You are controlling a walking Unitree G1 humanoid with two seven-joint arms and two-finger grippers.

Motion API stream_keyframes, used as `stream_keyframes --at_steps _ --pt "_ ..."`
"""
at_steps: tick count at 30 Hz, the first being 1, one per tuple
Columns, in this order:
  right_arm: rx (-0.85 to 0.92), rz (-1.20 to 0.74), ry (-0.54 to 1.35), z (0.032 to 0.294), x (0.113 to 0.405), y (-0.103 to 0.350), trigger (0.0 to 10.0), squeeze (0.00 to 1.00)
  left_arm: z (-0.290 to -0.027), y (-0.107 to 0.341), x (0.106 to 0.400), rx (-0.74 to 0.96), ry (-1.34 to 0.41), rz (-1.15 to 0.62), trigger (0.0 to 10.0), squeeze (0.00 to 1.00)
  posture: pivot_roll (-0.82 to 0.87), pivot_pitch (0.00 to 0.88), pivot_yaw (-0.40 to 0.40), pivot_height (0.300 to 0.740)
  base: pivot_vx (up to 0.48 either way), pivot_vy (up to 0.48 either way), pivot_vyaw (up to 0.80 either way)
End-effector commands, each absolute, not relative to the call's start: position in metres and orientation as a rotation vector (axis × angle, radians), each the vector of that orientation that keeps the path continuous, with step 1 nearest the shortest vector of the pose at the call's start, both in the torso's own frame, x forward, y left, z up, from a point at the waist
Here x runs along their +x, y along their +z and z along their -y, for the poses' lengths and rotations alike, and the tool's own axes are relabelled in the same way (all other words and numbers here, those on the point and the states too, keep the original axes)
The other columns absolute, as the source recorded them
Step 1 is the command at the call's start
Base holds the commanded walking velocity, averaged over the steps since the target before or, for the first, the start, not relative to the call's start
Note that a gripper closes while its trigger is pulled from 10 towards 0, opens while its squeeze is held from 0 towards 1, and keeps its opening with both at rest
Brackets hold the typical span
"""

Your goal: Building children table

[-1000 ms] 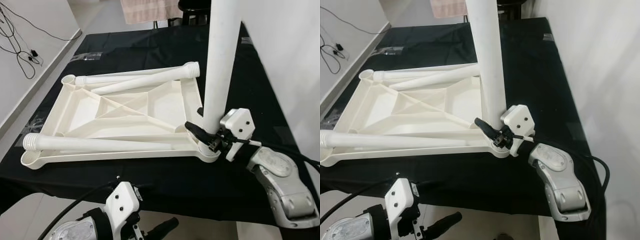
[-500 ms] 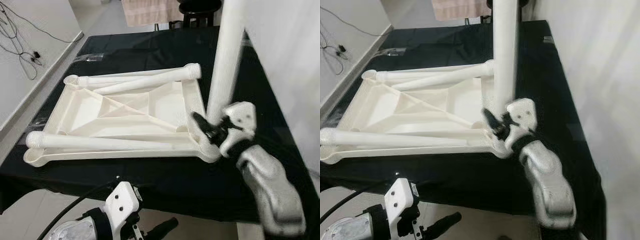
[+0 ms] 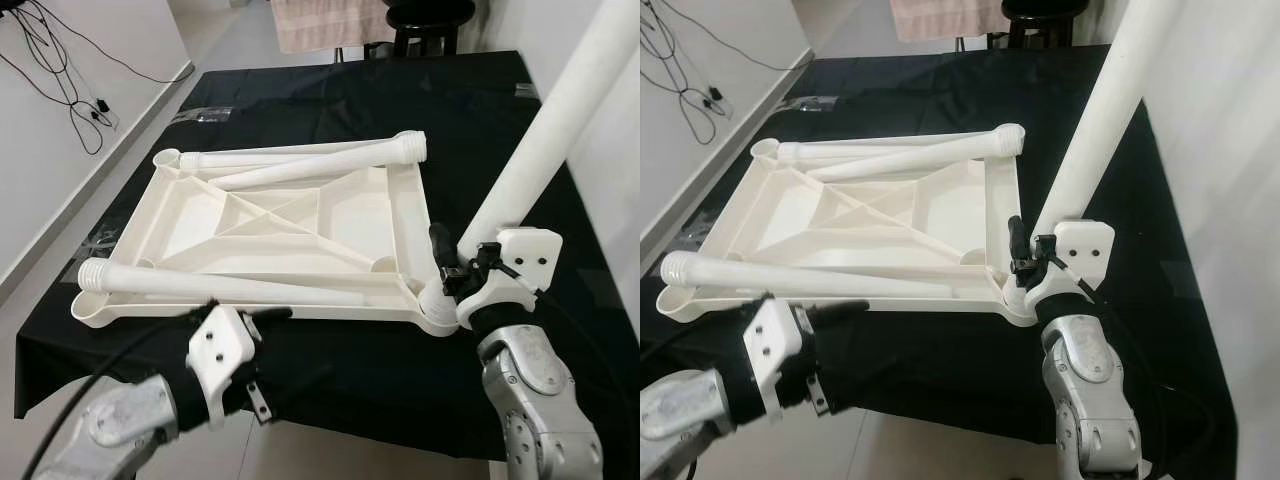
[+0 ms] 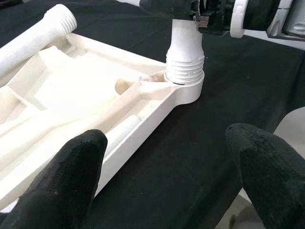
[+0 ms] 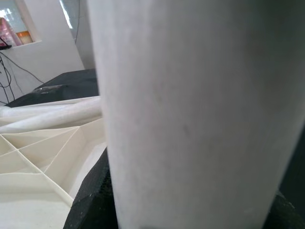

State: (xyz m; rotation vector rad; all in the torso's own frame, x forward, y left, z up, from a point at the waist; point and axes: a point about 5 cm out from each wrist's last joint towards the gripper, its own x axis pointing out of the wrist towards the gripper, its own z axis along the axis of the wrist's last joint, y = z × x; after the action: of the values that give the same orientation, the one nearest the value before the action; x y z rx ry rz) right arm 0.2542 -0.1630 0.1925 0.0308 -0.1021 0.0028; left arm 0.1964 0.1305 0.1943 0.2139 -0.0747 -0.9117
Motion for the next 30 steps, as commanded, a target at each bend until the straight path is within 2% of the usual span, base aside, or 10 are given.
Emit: stream_keyframes --at_steps 1,2,4,7,10,21,30 --pt "0.005 -0.142 -0.014 0.165 0.249 0.145 10.0 0.0 -0.134 0.197 0.199 0.22 -0.909 0.065 10.0 0.0 0.02 0.178 0.121 0.74 0.0 0.0 0.0" --pt "-0.024 -0.117 0.076 0.157 0.25 0.147 10.0 0.0 -0.133 0.202 0.202 0.222 -0.912 0.084 10.0 0.0 0.02 0.169 0.127 0.74 0.0 0.0 0.0" --pt "-0.024 -0.117 0.076 0.157 0.25 0.147 10.0 0.0 -0.133 0.202 0.202 0.222 -0.912 0.084 10.0 0.0 0.02 0.169 0.127 0.74 0.0 0.0 0.0" --pt "-0.163 -0.055 0.322 0.14 0.25 0.151 10.0 0.0 -0.131 0.205 0.203 0.221 -0.92 0.099 10.0 0.0 0.02 0.165 0.125 0.74 0.0 0.0 0.0" --pt "-0.185 -0.057 0.377 0.141 0.252 0.149 10.0 0.0 -0.13 0.205 0.203 0.217 -0.92 0.098 10.0 0.0 0.02 0.162 0.122 0.74 0.0 0.0 0.0" --pt "-0.152 -0.142 0.424 0.138 0.255 0.139 10.0 0.0 -0.129 0.212 0.206 0.199 -0.92 0.112 10.0 0.0 0.02 0.15 0.116 0.74 0.0 0.0 0.0" --pt "-0.028 -0.228 0.305 0.149 0.259 0.131 10.0 0.0 -0.126 0.223 0.213 0.174 -0.92 0.155 10.0 0.0 0.02 0.141 0.114 0.74 0.0 0.0 0.0"
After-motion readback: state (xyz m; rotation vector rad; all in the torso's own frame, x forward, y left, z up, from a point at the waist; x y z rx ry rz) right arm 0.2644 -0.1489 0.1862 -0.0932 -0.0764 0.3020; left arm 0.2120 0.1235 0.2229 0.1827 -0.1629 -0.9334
